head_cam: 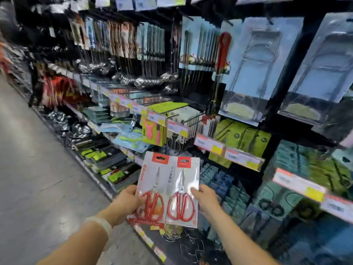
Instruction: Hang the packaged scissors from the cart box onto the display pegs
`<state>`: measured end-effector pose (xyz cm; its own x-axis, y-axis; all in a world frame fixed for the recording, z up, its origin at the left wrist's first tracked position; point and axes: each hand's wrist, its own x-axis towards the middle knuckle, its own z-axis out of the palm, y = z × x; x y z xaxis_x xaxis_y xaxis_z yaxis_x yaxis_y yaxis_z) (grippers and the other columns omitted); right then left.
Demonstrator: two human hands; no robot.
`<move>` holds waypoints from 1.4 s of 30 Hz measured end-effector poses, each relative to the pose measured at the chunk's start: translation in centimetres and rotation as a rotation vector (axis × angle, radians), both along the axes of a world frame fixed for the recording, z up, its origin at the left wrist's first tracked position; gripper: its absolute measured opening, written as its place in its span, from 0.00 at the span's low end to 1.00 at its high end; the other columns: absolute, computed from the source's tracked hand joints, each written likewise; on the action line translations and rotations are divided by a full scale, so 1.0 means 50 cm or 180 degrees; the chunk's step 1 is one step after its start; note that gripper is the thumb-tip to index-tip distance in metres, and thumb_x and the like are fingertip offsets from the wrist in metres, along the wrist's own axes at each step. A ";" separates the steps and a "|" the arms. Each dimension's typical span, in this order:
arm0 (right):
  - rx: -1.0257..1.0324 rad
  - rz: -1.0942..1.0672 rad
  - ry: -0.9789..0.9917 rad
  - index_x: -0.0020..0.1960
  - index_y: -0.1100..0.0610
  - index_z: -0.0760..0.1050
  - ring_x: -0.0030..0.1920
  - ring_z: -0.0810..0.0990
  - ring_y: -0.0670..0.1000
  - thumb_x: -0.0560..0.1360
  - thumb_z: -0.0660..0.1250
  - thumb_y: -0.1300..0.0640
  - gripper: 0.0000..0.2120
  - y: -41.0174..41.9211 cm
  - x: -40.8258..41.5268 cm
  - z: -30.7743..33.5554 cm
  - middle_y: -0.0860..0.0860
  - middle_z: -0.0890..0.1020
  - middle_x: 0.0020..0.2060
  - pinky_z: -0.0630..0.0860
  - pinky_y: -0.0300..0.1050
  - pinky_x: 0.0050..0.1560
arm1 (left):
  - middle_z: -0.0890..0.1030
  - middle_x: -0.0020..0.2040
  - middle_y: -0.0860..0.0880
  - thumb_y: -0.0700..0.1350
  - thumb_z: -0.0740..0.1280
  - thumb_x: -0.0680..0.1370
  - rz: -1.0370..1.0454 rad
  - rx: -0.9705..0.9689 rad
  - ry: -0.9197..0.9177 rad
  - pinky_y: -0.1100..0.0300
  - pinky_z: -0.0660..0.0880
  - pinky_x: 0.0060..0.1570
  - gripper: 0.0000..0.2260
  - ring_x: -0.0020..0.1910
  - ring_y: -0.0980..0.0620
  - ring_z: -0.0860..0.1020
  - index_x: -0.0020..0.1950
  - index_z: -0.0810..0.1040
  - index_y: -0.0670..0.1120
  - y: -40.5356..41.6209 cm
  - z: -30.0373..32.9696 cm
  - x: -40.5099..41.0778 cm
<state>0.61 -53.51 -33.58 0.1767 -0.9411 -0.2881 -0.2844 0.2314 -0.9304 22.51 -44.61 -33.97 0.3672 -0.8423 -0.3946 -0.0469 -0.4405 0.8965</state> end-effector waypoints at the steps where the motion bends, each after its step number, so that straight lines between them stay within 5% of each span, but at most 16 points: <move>1: 0.0010 -0.0090 0.0029 0.46 0.62 0.75 0.36 0.79 0.51 0.77 0.64 0.61 0.04 -0.020 0.024 -0.003 0.53 0.81 0.37 0.76 0.42 0.37 | 0.84 0.47 0.43 0.40 0.70 0.74 -0.0116 0.0032 -0.0006 0.45 0.79 0.51 0.08 0.46 0.42 0.83 0.52 0.76 0.43 -0.029 -0.004 0.030; 5: 0.0061 -0.0458 0.0124 0.47 0.58 0.75 0.39 0.80 0.50 0.77 0.64 0.57 0.05 -0.098 0.129 0.001 0.54 0.82 0.43 0.77 0.43 0.39 | 0.83 0.52 0.42 0.40 0.70 0.74 -0.0712 0.0047 0.0033 0.45 0.79 0.52 0.13 0.48 0.42 0.83 0.57 0.75 0.43 -0.143 0.016 0.152; 9: -0.0190 -0.0607 0.0272 0.46 0.54 0.73 0.37 0.75 0.47 0.78 0.63 0.56 0.03 -0.173 0.217 0.033 0.50 0.78 0.39 0.68 0.40 0.35 | 0.84 0.42 0.43 0.39 0.72 0.73 -0.0993 -0.0071 0.0077 0.56 0.79 0.35 0.12 0.35 0.49 0.82 0.54 0.77 0.40 -0.237 0.040 0.259; 12: -0.0270 -0.0944 0.0144 0.42 0.64 0.72 0.36 0.71 0.48 0.78 0.63 0.58 0.10 -0.202 0.248 0.051 0.54 0.73 0.37 0.64 0.39 0.33 | 0.85 0.45 0.43 0.45 0.77 0.68 -0.1218 -0.0109 0.0115 0.52 0.80 0.41 0.21 0.38 0.47 0.83 0.58 0.78 0.40 -0.290 0.047 0.304; 17: -0.0132 -0.1334 0.0083 0.42 0.60 0.72 0.35 0.73 0.50 0.78 0.62 0.59 0.07 -0.217 0.249 0.029 0.54 0.75 0.36 0.65 0.42 0.35 | 0.84 0.48 0.41 0.36 0.69 0.75 -0.1628 -0.0026 0.0027 0.50 0.79 0.52 0.09 0.47 0.43 0.82 0.55 0.79 0.38 -0.329 0.049 0.293; 24: 0.0022 -0.1724 0.0005 0.47 0.57 0.75 0.43 0.77 0.54 0.78 0.62 0.58 0.04 -0.219 0.249 -0.008 0.55 0.80 0.42 0.75 0.48 0.48 | 0.84 0.51 0.42 0.34 0.65 0.76 -0.1885 0.0398 0.0366 0.51 0.79 0.47 0.11 0.50 0.44 0.82 0.57 0.74 0.43 -0.359 0.034 0.289; 26: -0.0116 -0.1556 0.0146 0.42 0.62 0.74 0.36 0.75 0.51 0.78 0.62 0.59 0.08 -0.218 0.250 0.000 0.53 0.77 0.36 0.74 0.41 0.40 | 0.83 0.53 0.40 0.33 0.65 0.76 -0.1865 0.0384 0.0380 0.47 0.78 0.53 0.12 0.53 0.41 0.81 0.59 0.73 0.41 -0.365 0.030 0.294; 29: -0.0454 -0.1273 0.0288 0.33 0.56 0.66 0.28 0.67 0.45 0.78 0.61 0.62 0.15 -0.207 0.256 0.012 0.47 0.69 0.28 0.64 0.28 0.25 | 0.82 0.53 0.39 0.34 0.66 0.76 -0.1809 0.0407 0.0475 0.43 0.75 0.58 0.13 0.54 0.39 0.81 0.60 0.73 0.40 -0.367 0.027 0.303; 34: -0.0730 -0.1328 0.0135 0.41 0.53 0.73 0.35 0.78 0.45 0.78 0.61 0.61 0.09 -0.189 0.245 -0.006 0.49 0.79 0.35 0.75 0.33 0.33 | 0.83 0.53 0.42 0.36 0.67 0.75 -0.1853 0.0470 0.0386 0.45 0.75 0.58 0.15 0.54 0.42 0.81 0.61 0.73 0.42 -0.357 0.017 0.318; 42: -0.0727 -0.1658 -0.0273 0.42 0.52 0.73 0.41 0.77 0.50 0.79 0.60 0.60 0.09 -0.207 0.252 0.027 0.55 0.81 0.42 0.76 0.44 0.43 | 0.84 0.51 0.44 0.35 0.66 0.76 -0.2040 0.0468 0.0298 0.44 0.74 0.60 0.11 0.53 0.44 0.81 0.57 0.76 0.45 -0.347 0.028 0.299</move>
<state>13.23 -63.84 -32.24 -0.3132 -0.9469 -0.0723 -0.1079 0.1111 -0.9879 37.46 -61.93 -32.56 -0.2299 -0.8176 -0.5279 -0.2649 -0.4694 0.8423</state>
